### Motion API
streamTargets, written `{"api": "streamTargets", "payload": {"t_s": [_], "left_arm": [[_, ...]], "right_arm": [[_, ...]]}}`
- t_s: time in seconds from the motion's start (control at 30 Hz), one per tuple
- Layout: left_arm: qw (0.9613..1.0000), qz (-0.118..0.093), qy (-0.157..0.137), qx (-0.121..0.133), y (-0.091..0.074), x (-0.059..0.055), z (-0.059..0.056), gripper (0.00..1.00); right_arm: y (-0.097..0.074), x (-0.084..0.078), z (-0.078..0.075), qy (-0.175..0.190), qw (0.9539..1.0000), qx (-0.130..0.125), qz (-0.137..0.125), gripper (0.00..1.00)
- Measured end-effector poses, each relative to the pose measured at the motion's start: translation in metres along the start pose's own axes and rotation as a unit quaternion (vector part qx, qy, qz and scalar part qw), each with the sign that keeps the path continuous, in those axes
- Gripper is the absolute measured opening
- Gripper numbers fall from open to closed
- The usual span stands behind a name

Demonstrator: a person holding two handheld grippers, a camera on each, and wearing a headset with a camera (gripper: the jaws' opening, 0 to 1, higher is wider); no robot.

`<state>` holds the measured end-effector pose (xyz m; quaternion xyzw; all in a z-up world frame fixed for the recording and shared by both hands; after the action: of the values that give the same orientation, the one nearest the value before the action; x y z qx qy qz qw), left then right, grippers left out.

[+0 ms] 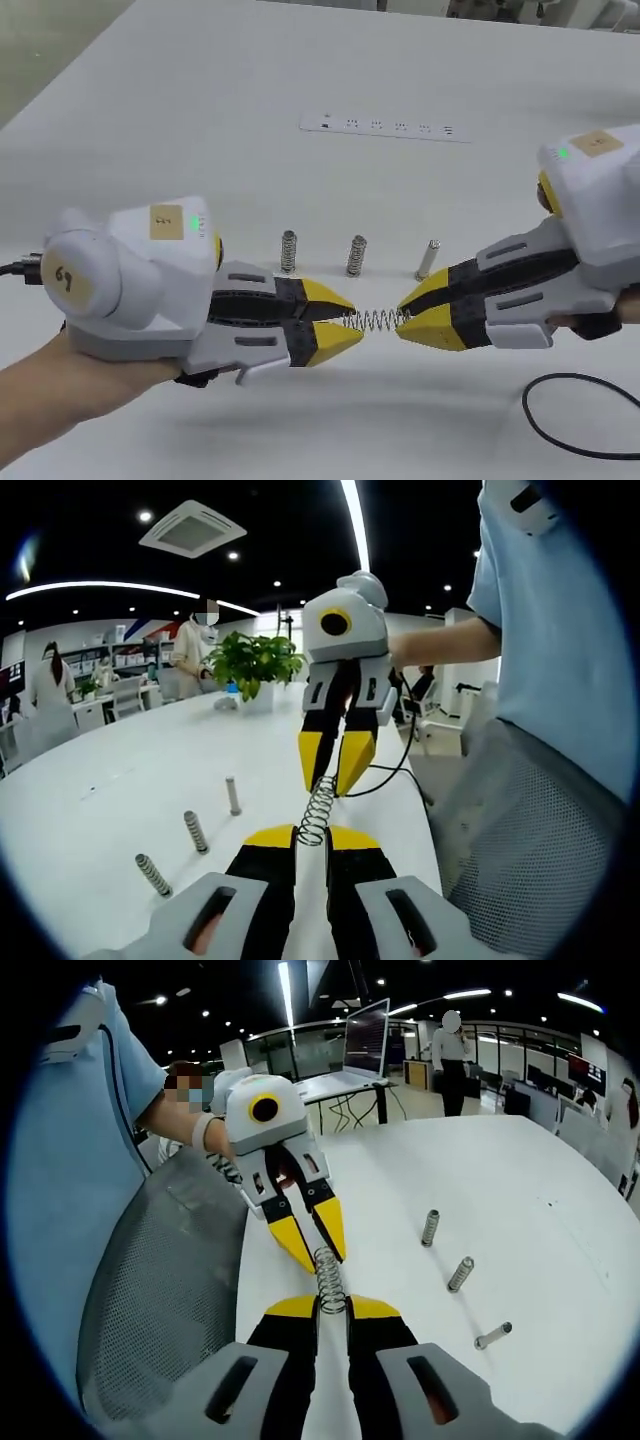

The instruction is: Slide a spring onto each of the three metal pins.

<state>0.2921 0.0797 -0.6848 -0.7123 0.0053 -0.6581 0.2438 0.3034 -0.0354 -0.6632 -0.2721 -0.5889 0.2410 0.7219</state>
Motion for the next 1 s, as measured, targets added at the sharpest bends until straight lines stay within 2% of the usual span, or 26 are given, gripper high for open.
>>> {"api": "streamTargets", "payload": {"t_s": [0.37, 0.5, 0.57, 0.67, 0.87, 1.0], "left_arm": [[0.9999, 0.007, 0.007, -0.003, 0.003, 0.0, 0.002, 0.03], [0.9997, 0.013, 0.02, -0.006, 0.005, -0.001, 0.001, 0.02], [0.9998, 0.014, 0.01, -0.006, 0.004, -0.001, 0.002, 0.02], [0.9998, 0.015, 0.015, -0.005, 0.004, -0.001, 0.003, 0.02], [0.9993, 0.026, 0.025, -0.007, 0.006, -0.003, 0.002, 0.02], [0.9989, 0.034, 0.03, -0.008, 0.008, -0.004, 0.003, 0.02]], "right_arm": [[-0.003, 0.011, -0.002, -0.028, 0.9984, 0.0, 0.05, 0.07], [-0.004, 0.018, -0.002, -0.037, 0.9973, 0.004, 0.063, 0.07], [-0.004, 0.019, -0.003, -0.05, 0.9958, 0.003, 0.076, 0.07], [-0.004, 0.022, -0.004, -0.051, 0.9956, 0.003, 0.078, 0.07], [-0.002, 0.028, -0.006, -0.08, 0.9917, 0.004, 0.1, 0.07], [0.001, 0.036, -0.007, -0.088, 0.9905, 0.007, 0.105, 0.07]]}}
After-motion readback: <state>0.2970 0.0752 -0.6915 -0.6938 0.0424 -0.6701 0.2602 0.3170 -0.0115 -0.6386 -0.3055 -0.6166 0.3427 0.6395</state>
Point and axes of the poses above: the centre of the closed fingertips' face, and the gripper's own axes: y roughly forward along the fingers, z roughly to its left, x roughly out of its top, the point moved 6 cm from there along -y, roughly backward along the fingers, and after that the axes turned 4 degrees about z, right-handed, at the moved point
